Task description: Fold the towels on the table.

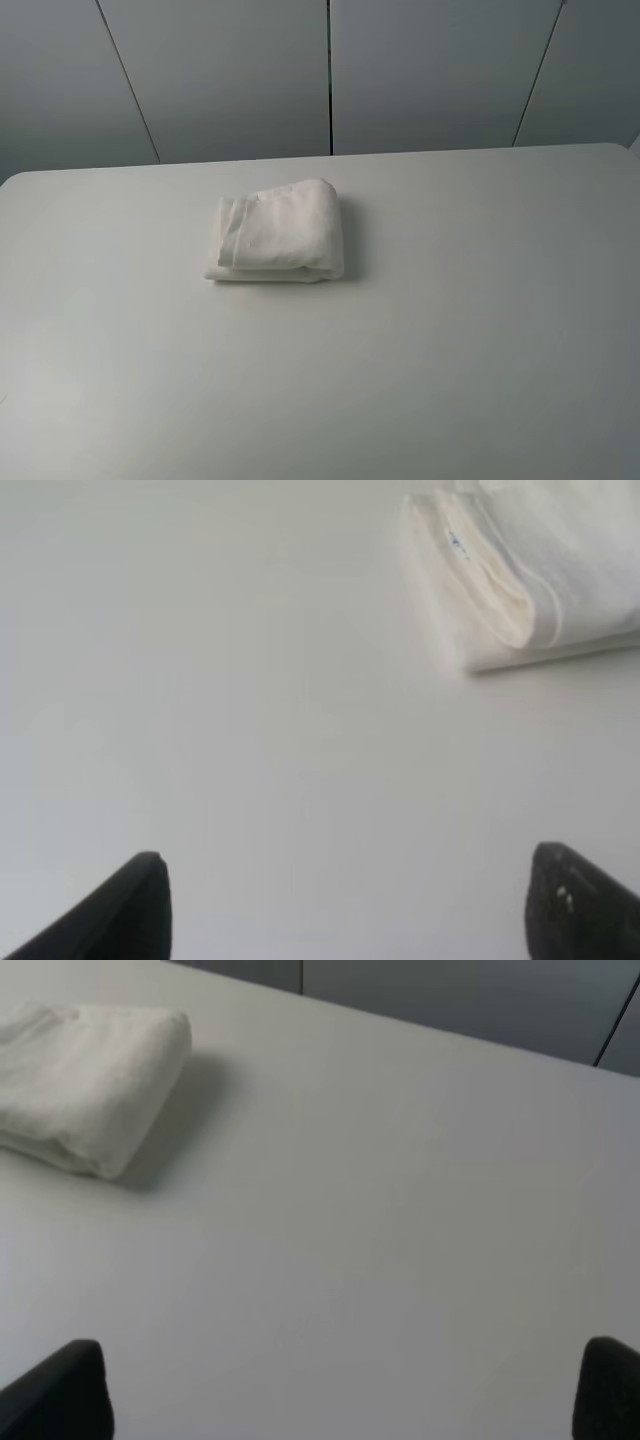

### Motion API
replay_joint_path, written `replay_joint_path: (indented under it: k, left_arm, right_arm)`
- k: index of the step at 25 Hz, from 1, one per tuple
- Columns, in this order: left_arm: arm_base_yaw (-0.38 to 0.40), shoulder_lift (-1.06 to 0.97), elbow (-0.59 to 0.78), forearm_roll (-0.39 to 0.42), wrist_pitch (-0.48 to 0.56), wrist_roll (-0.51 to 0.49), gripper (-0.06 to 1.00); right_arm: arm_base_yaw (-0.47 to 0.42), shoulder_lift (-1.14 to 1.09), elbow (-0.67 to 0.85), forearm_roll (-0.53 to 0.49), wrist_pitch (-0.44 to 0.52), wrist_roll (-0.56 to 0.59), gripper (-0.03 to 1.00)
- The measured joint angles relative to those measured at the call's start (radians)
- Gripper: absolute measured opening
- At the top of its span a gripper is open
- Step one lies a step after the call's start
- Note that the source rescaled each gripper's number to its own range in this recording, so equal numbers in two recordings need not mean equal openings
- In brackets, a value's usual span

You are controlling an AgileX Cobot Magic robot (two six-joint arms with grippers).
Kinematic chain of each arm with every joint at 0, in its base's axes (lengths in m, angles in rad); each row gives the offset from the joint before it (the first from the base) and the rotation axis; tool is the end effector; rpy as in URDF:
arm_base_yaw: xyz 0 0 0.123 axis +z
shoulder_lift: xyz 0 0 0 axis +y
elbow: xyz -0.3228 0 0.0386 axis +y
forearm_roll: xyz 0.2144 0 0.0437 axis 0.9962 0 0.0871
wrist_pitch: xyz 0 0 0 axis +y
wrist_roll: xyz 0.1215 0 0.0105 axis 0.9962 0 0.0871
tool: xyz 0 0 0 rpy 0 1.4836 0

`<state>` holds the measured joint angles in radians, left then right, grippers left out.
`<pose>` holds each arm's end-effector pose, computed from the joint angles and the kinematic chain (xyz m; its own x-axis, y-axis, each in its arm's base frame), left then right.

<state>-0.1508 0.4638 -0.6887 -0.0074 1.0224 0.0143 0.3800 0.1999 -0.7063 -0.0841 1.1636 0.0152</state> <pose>0.0199 -0.0038 0.3127 -0.6430 0.1083 -0.7582 0.1617 0.9868 0.0038 -0.0337 -0.0236 0.3016 -0.4944 -0.2170 -0.8417 -0.3185 0.9462 -0.0568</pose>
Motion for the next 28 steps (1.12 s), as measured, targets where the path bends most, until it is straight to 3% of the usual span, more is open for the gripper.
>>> replay_joint_path:
  k: [5,15,22,28]
  left_arm:
    - [0.0,-0.188,0.061,-0.021,0.011,-0.004,0.91]
    - [0.0,-0.441,0.067,-0.023,0.019,-0.004,0.91]
    - [0.0,-0.464,0.078,-0.019,0.031,-0.025,0.91]
    - [0.0,-0.464,0.171,-0.019,0.058,-0.056,0.91]
  right_arm:
    - [0.0,-0.113,0.0,0.0,0.05,-0.006,1.0]
    - [0.0,-0.198,0.108,0.045,0.043,-0.015,1.0]
    - [0.0,-0.198,0.184,0.111,-0.038,-0.088,1.0]
    - [0.0,-0.198,0.192,0.126,-0.059,-0.104,1.0]
